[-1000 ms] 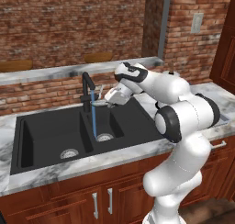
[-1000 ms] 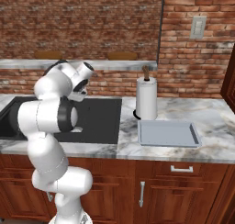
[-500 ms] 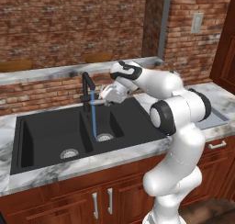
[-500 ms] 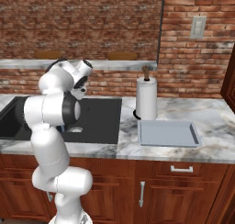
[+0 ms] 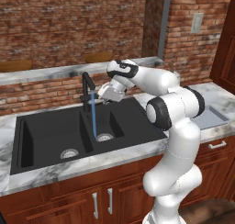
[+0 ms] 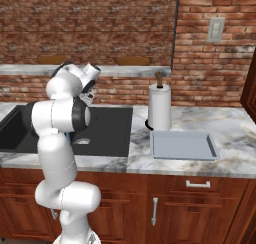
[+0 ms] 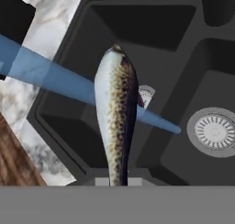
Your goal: Take the fish out of the fridge, briefly rinse it in the sink, and place it on the tray next to the sink.
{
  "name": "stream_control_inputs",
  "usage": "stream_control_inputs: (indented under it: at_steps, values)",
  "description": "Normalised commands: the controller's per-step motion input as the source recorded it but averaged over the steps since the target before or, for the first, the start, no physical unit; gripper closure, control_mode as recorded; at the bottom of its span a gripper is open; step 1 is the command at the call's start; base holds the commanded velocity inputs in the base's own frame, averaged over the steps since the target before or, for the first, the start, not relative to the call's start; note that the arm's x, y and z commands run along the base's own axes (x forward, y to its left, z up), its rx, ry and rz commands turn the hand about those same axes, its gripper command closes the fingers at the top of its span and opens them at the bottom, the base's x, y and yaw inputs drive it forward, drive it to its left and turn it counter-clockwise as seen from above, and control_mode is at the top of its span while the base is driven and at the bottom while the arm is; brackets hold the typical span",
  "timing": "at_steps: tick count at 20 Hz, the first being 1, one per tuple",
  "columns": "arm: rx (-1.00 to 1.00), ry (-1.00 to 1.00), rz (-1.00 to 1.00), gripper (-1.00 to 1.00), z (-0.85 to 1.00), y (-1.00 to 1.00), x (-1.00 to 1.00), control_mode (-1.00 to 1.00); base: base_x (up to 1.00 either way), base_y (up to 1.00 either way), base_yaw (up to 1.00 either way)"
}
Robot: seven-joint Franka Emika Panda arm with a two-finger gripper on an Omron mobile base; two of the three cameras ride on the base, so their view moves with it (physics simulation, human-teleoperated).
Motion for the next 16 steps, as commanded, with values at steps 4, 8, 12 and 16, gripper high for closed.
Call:
stream_control_inputs:
  at_steps: [4,8,12,16]
  values:
    - [0.00,0.10,0.00,1.00,0.00,0.00,-0.04,-1.00,0.00,0.00,0.00]
    - [0.00,0.13,0.00,1.00,0.00,0.00,-0.02,-1.00,0.00,0.00,0.00]
    - [0.00,0.21,0.00,1.00,-0.10,0.00,0.02,-1.00,0.00,0.00,0.00]
    - [0.00,0.00,0.00,1.00,0.00,0.00,-0.50,-1.00,0.00,0.00,0.00]
